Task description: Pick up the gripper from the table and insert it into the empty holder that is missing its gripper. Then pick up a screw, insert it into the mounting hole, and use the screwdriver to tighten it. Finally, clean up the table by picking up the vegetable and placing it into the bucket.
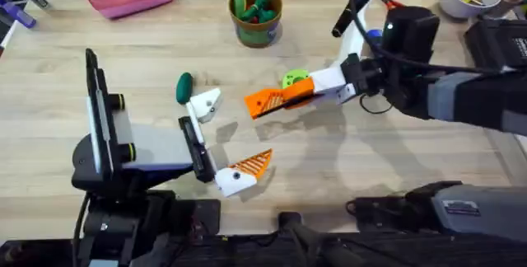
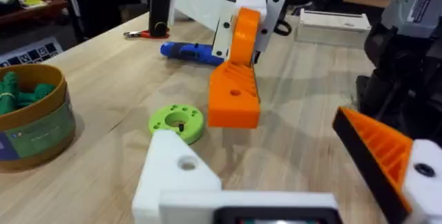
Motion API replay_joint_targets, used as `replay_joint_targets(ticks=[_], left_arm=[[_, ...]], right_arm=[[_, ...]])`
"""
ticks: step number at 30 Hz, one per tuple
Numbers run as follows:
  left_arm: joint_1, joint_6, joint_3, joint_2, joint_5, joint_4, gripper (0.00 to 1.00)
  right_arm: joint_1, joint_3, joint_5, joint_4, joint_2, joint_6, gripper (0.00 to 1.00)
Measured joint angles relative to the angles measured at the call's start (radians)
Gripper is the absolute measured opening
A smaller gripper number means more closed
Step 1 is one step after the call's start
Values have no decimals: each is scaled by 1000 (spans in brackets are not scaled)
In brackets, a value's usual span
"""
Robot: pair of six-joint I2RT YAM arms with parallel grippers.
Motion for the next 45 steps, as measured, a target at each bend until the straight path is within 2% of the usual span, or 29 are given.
replay_joint_targets(ticks=[8, 19, 33, 37, 41, 45], left_arm=[[0, 0, 0, 0, 0, 0, 986], [0, 0, 0, 0, 0, 0, 987], [0, 0, 0, 0, 0, 0, 986], [0, 0, 0, 0, -3, 0, 986], [0, 1, 0, 0, -3, 0, 986], [0, 0, 0, 0, -3, 0, 986]], right_arm=[[48, 3, -2, 102, 75, 55, 5], [120, 107, 17, 109, 130, 79, 5], [170, 115, 62, 122, 150, 95, 5], [180, 113, 70, 185, 150, 108, 5], [181, 72, 105, 356, 150, 174, 5], [181, 38, 118, 397, 150, 225, 5]])
